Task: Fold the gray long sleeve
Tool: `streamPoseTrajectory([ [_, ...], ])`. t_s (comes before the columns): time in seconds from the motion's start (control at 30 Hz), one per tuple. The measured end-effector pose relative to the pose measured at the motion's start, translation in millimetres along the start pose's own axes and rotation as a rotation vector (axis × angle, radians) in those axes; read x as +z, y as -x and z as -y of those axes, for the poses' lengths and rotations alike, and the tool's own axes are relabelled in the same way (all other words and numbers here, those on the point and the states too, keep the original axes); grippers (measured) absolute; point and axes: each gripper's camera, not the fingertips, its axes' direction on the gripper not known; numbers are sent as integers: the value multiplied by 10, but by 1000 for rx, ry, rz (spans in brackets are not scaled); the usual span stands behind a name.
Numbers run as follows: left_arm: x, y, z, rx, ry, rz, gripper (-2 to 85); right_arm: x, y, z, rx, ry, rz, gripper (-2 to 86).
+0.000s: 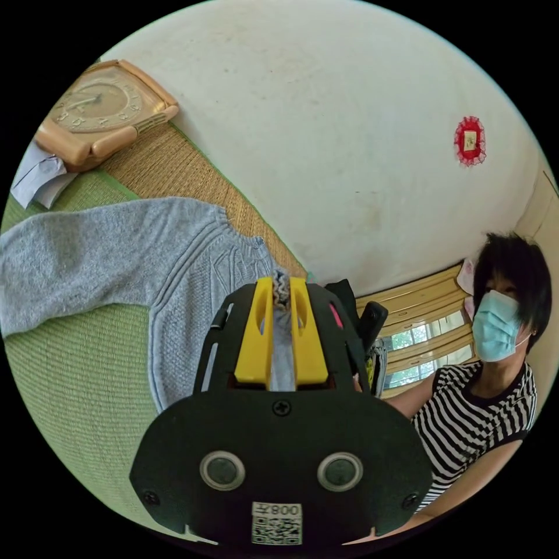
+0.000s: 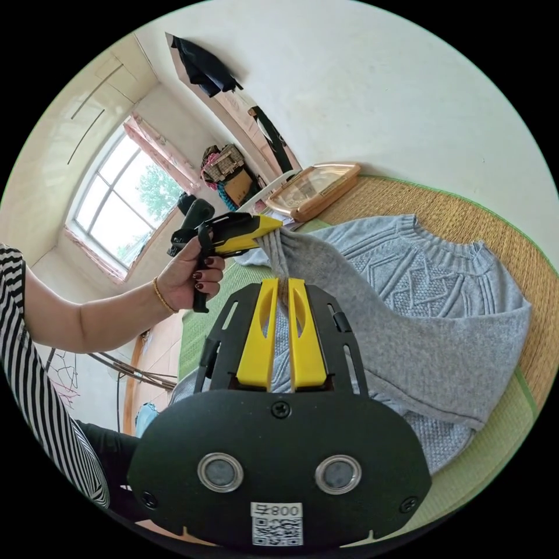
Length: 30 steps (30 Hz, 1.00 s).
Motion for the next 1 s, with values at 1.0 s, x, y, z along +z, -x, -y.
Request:
streamPoseTrajectory([
  [1.0, 190, 194, -308, 83, 416, 440, 15, 832, -121, 904, 17, 269, 84, 20],
])
